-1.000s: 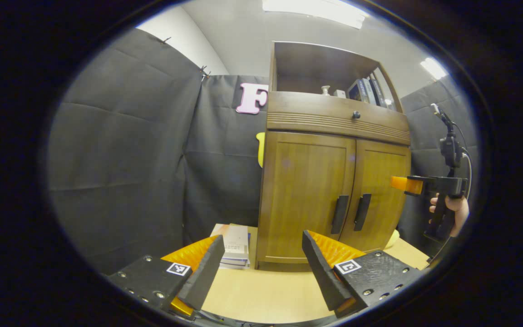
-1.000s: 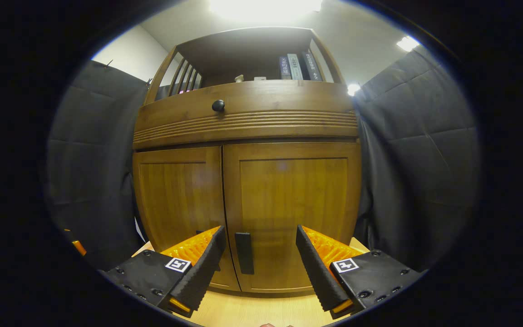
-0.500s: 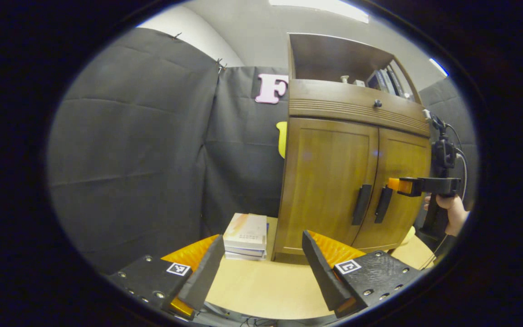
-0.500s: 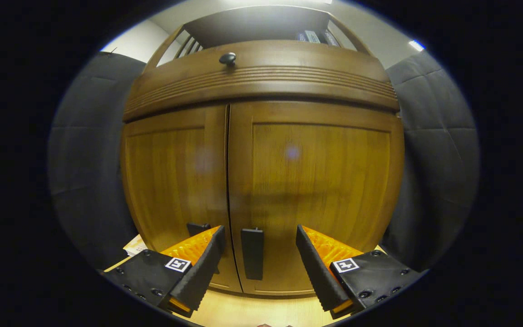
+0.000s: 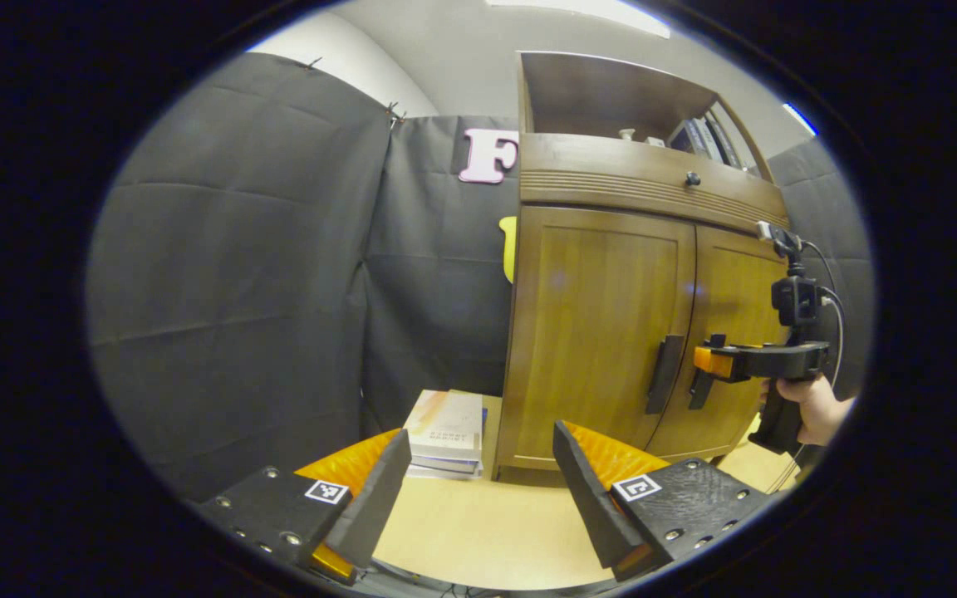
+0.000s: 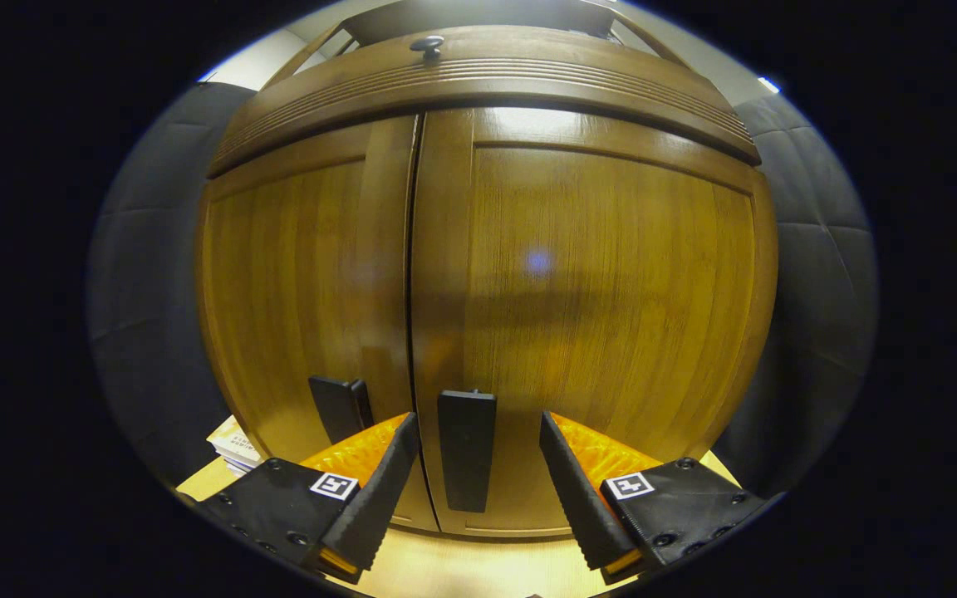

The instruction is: Open the right door of the double-door shoe cabinet with the right hand, and open the left door with the left hand.

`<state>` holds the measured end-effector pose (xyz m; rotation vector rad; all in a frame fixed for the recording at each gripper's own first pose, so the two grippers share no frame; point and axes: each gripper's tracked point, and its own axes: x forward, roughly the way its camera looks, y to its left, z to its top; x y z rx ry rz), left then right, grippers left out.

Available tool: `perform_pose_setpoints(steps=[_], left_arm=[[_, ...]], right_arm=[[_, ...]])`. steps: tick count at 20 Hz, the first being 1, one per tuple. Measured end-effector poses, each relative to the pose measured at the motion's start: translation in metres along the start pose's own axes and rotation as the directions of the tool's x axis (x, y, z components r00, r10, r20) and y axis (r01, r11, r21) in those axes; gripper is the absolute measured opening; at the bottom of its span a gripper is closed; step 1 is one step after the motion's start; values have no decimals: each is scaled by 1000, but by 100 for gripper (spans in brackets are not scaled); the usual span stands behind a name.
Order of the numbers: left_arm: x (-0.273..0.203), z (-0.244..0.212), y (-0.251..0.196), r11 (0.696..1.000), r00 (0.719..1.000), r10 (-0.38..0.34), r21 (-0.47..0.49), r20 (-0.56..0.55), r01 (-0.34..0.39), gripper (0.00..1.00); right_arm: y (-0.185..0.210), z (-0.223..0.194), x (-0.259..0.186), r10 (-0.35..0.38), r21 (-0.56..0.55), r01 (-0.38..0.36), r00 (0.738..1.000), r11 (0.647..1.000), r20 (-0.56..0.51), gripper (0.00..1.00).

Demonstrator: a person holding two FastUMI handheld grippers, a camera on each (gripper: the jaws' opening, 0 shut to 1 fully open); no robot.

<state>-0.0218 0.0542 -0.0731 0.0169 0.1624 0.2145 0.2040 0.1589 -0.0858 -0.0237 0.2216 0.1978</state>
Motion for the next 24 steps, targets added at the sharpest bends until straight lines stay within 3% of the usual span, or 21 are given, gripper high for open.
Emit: perform_pose_setpoints(steps=[3, 5, 6, 8, 10, 16, 24], left_arm=[[0, -2, -3, 1000, 1000, -4, 15, -11, 4, 100], [2, -2, -4, 1000, 1000, -14, 16, -18, 15, 100], [6, -3, -8, 1000, 1000, -19, 23, -19, 19, 100], [10, -2, -13, 998, 999, -33, 44, -6, 34, 99], [12, -2, -17, 997, 998, -60, 38, 1, 60, 100], [11, -4, -40, 990, 991, -131, 53, 4, 130, 100], [5, -11, -52, 980, 981, -195, 43, -13, 195, 100]], right_arm=[[-1, -3, 10, -3, 24, 4, 1000, 1000, -13, 73], [3, -3, 13, 7, 34, -6, 1000, 999, -18, 51], [5, -4, 13, 14, 35, -14, 1000, 999, -17, 50], [3, 0, 9, 1, 28, 0, 1000, 1000, -17, 35], [4, -1, 12, 4, 47, -2, 1000, 999, -27, 35], [5, -4, 13, 36, 45, -35, 999, 998, -21, 19], [5, -9, -11, 74, 33, -73, 997, 997, -3, 19]])
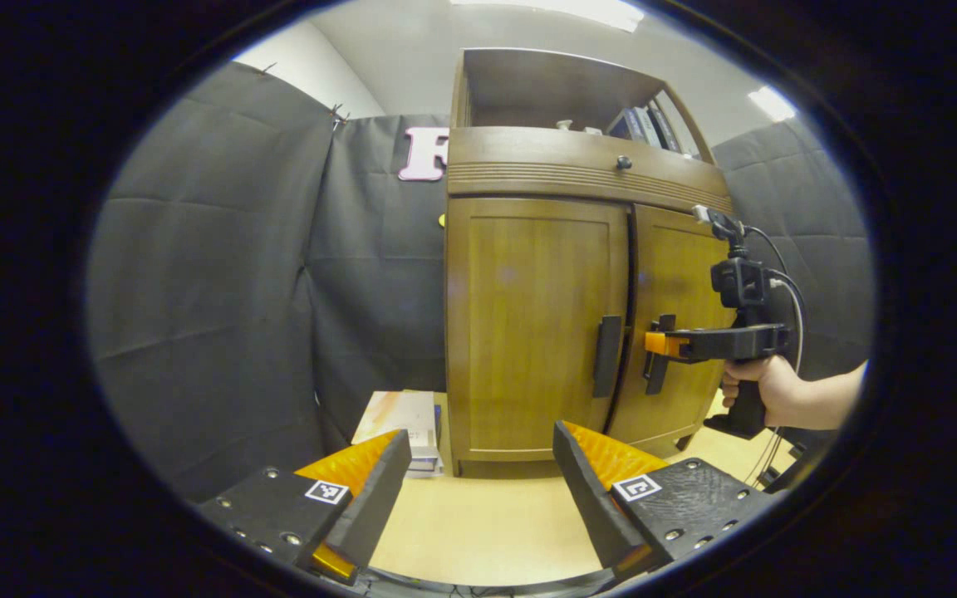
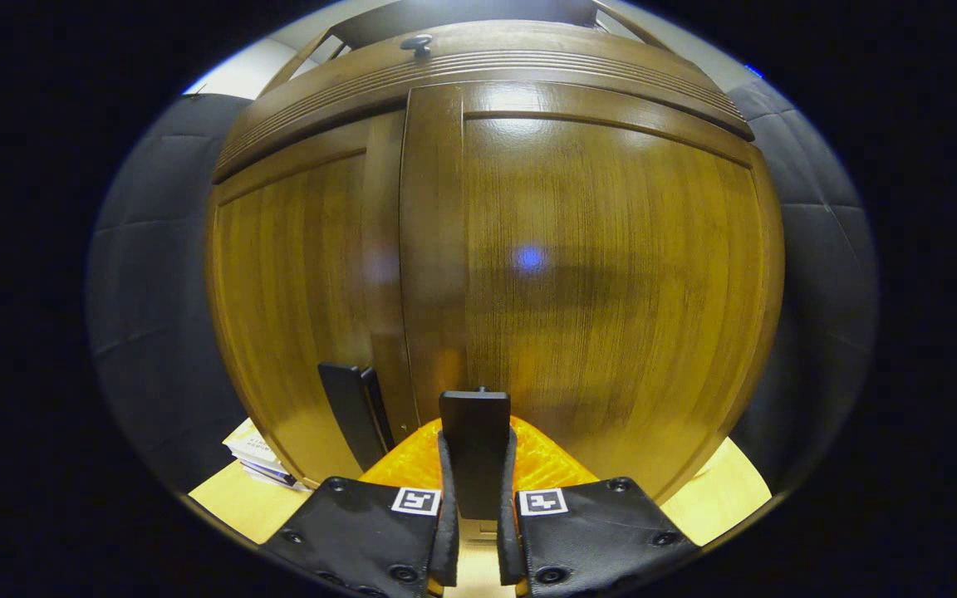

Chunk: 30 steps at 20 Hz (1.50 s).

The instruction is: Open the right door of the double-door shoe cabinet with the right hand, and open the left door with the left hand.

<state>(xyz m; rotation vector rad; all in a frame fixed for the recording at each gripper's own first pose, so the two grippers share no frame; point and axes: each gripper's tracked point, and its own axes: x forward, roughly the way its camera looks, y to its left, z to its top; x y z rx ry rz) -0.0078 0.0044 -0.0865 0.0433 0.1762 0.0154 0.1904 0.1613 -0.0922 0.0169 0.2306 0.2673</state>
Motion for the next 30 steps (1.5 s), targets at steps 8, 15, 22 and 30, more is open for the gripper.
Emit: perform_pose_setpoints(steps=[8, 15, 22, 30], left_arm=[[-10, 1, -2, 1000, 1000, 2, -15, 0, -2, 100], [-17, 3, -1, 1000, 1000, 7, -17, 4, -6, 100], [-20, 3, -10, 1000, 1000, -10, -8, 10, 10, 100], [-22, -1, -38, 998, 998, -61, -12, 6, 61, 100]], right_arm=[[-4, -6, -38, 52, 11, -52, 999, 999, 3, 19], [-10, -10, -61, 84, 6, -84, 996, 996, 9, 19], [-20, -9, -82, 105, 11, -105, 994, 994, 20, 22], [-51, -21, -129, 99, 30, -100, 995, 995, 26, 19]])
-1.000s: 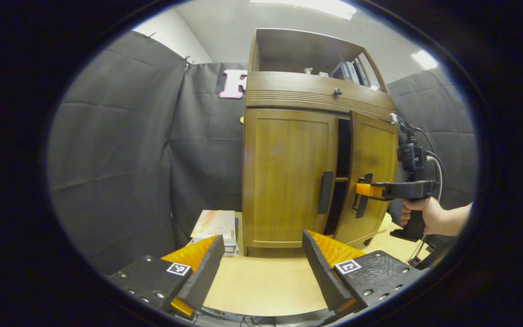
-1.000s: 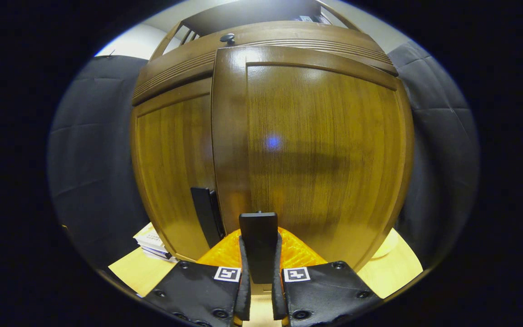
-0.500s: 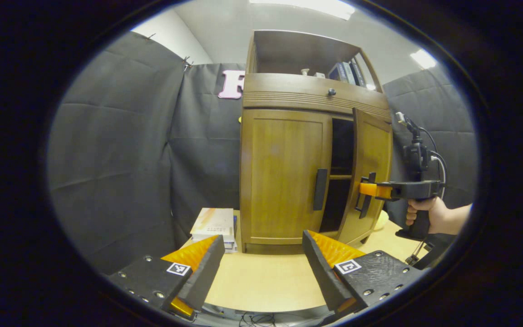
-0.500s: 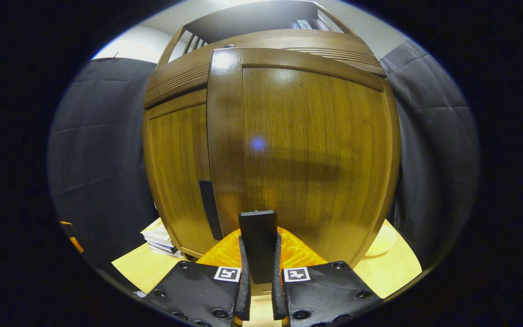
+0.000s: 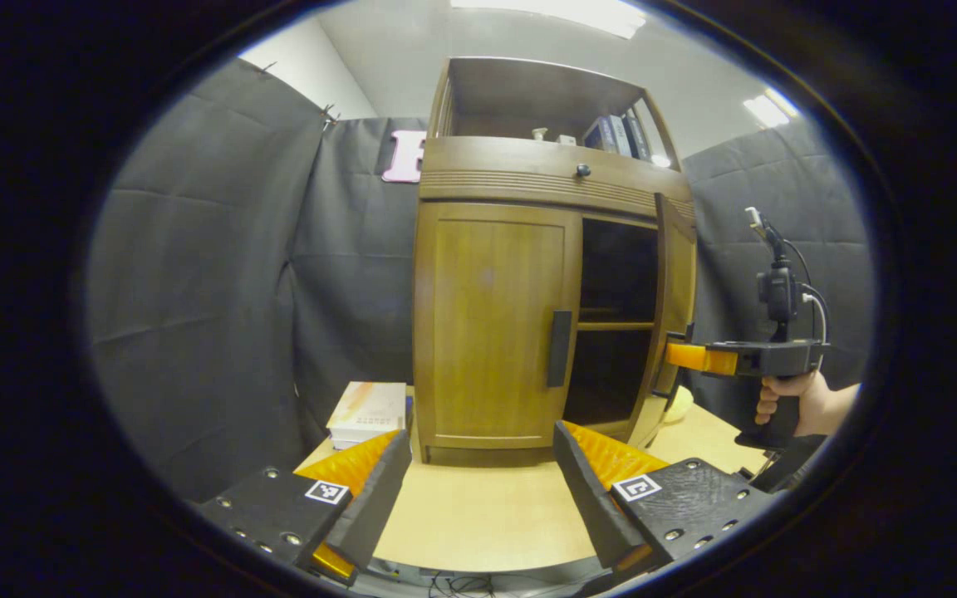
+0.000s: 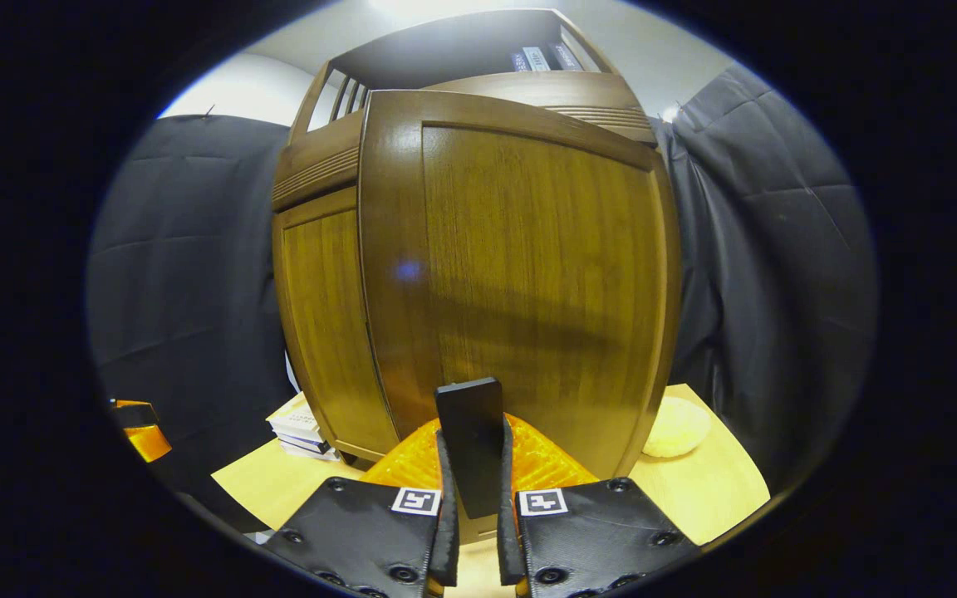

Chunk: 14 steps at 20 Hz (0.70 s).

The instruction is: Open the right door of the double-door shoe cabinet with the right hand, and open the left door with the left hand.

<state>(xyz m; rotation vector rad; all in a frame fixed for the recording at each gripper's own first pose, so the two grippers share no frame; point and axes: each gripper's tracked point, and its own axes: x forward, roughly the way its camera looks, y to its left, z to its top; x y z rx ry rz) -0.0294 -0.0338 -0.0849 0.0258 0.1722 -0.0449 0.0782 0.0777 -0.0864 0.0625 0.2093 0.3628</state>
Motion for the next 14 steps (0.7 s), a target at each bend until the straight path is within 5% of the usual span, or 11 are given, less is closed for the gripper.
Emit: perform_pose_setpoints(steps=[14], left_arm=[[9, 3, -43, 997, 997, -77, 11, 2, 77, 100]], right_arm=[[-60, -5, -59, -112, 13, 112, 994, 994, -8, 19]])
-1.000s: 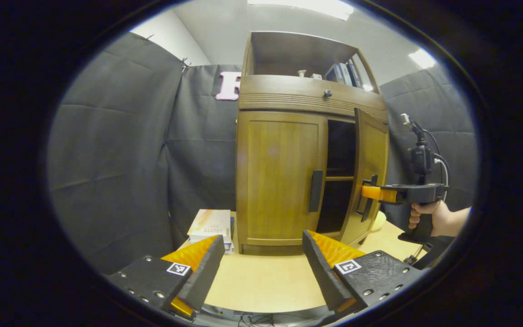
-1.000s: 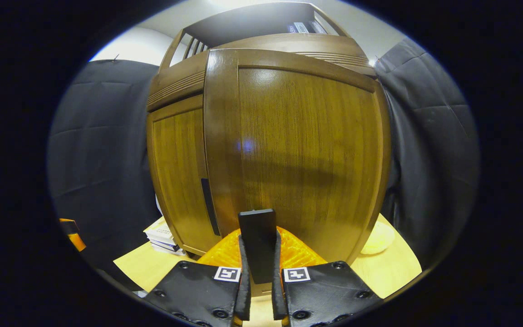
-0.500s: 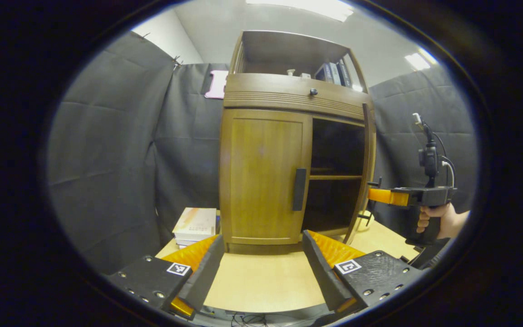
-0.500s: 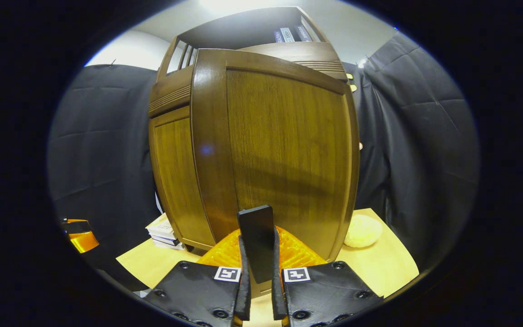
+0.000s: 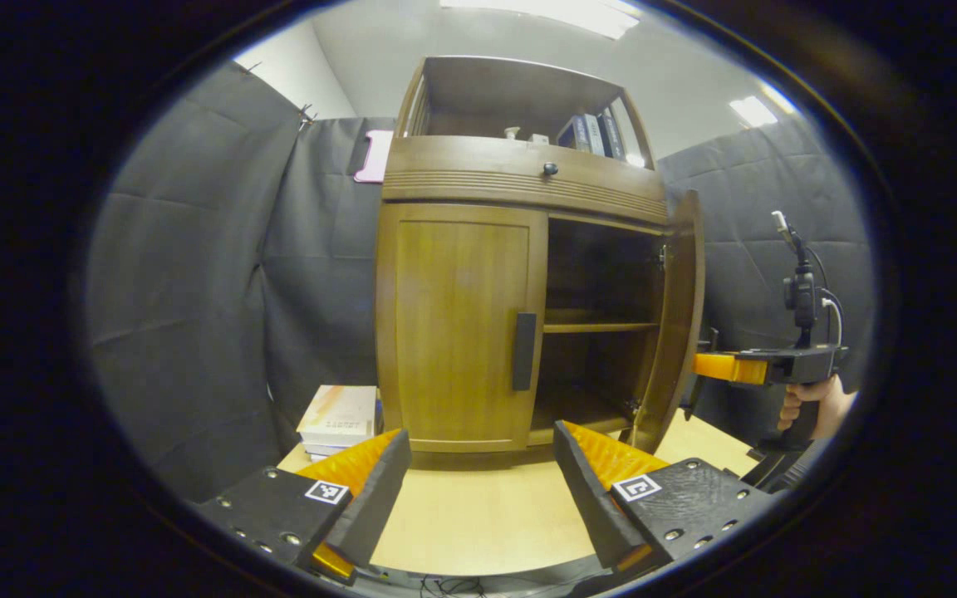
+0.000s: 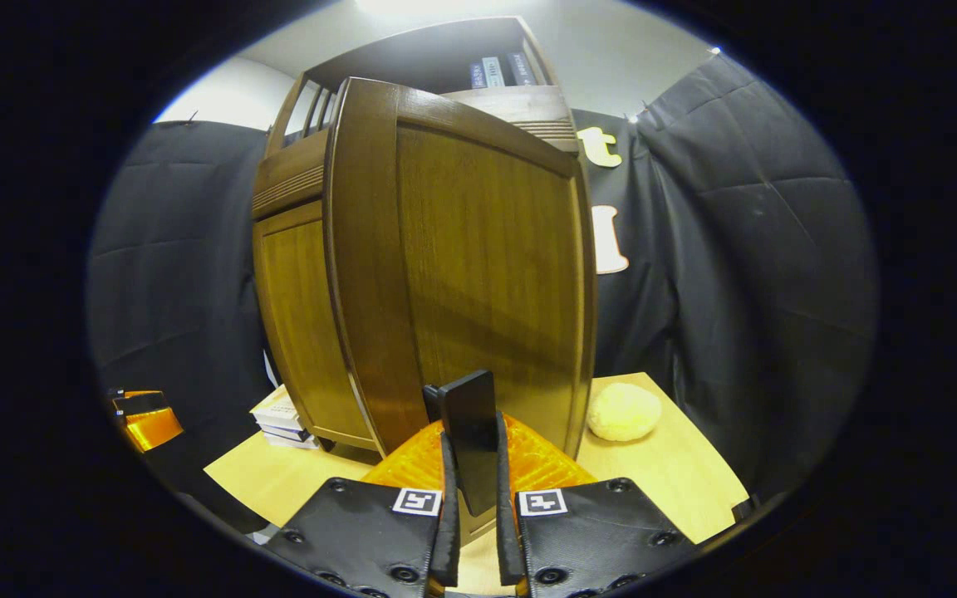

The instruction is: Open the right door of the double-door shoe cabinet with the right hand, and open the left door with the left hand.

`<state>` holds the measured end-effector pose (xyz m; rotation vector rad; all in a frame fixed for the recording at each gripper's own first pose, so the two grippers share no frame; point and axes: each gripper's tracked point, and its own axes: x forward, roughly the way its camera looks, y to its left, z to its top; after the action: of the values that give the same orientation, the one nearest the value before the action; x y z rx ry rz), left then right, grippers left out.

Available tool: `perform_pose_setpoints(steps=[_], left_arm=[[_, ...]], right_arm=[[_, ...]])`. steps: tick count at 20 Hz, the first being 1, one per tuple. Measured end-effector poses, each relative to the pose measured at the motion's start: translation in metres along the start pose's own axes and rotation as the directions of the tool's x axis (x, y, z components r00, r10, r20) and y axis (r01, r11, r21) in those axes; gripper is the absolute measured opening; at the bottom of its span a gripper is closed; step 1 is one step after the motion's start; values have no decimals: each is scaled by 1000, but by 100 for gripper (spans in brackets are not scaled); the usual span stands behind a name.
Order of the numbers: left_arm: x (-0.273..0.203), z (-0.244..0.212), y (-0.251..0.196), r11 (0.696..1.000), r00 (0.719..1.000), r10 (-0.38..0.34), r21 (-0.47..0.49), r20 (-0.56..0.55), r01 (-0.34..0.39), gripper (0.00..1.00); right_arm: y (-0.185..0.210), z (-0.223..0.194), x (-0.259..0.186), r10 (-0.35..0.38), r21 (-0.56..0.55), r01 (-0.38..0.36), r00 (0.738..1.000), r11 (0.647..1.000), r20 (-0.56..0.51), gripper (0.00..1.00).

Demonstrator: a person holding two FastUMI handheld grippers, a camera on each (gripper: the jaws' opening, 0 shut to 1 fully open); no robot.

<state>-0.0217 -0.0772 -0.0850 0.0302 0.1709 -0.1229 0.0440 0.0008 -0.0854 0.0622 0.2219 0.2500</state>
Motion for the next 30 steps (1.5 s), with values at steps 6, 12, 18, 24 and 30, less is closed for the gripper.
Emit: perform_pose_setpoints(steps=[6, 12, 18, 24, 30], left_arm=[[5, -8, -13, 1000, 999, -24, 8, -21, 25, 100], [8, -7, -22, 1000, 1000, 18, 8, -9, -18, 100], [-23, -15, -41, 990, 991, 127, -60, -30, -128, 100], [-44, -16, -74, 972, 972, 227, -48, -57, -230, 100], [-35, 1, -90, 967, 970, 241, -82, -27, -243, 100]], right_arm=[[-35, 0, -17, -48, -25, 48, 999, 999, 18, 18], [-68, 6, -30, -22, -93, 25, 999, 995, 33, 18], [-119, 12, -33, 11, -117, -11, 1000, 993, 3, 18], [-148, 14, -31, 82, -78, -80, 996, 994, 19, 16], [-157, 13, -40, 100, -43, -99, 994, 994, 39, 20]])
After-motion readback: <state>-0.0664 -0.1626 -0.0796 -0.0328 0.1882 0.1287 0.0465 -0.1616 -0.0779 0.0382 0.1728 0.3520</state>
